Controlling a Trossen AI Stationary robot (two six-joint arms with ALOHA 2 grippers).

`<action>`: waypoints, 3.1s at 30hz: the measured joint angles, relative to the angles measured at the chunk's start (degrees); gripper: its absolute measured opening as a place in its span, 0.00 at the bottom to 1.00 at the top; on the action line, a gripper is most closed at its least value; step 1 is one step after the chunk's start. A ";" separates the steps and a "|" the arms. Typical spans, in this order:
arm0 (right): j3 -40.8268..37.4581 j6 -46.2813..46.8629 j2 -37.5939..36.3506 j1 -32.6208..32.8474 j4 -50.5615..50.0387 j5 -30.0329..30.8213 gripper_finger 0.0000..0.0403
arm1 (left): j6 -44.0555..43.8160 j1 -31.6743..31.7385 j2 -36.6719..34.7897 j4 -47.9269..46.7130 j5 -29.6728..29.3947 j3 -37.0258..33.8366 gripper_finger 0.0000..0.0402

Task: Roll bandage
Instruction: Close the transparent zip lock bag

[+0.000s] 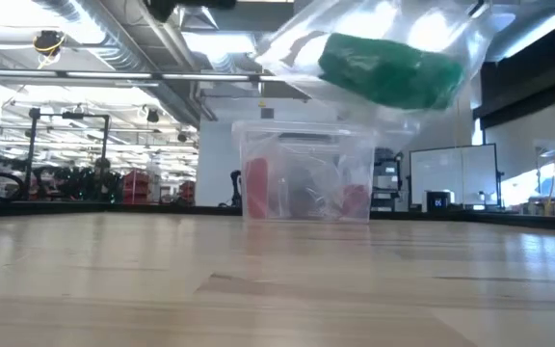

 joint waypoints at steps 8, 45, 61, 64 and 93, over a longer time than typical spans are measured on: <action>-0.02 0.66 -2.89 0.00 -2.83 -0.09 0.01 | -5.87 4.31 4.67 -0.36 5.23 -0.02 0.23; -10.58 -2.83 -2.78 0.00 21.47 0.97 0.00 | 7.61 8.14 14.61 72.15 13.58 -27.06 0.48; -10.58 -3.64 -2.78 0.00 21.98 0.97 0.00 | 4.83 7.01 13.89 66.29 7.81 -27.06 0.48; -10.58 -3.62 -2.78 0.00 21.96 0.94 0.00 | 6.87 6.80 11.92 66.08 5.52 -27.06 0.48; -10.58 -3.93 -2.78 0.00 21.98 0.97 0.00 | 6.70 5.52 7.36 64.13 5.19 -27.06 0.48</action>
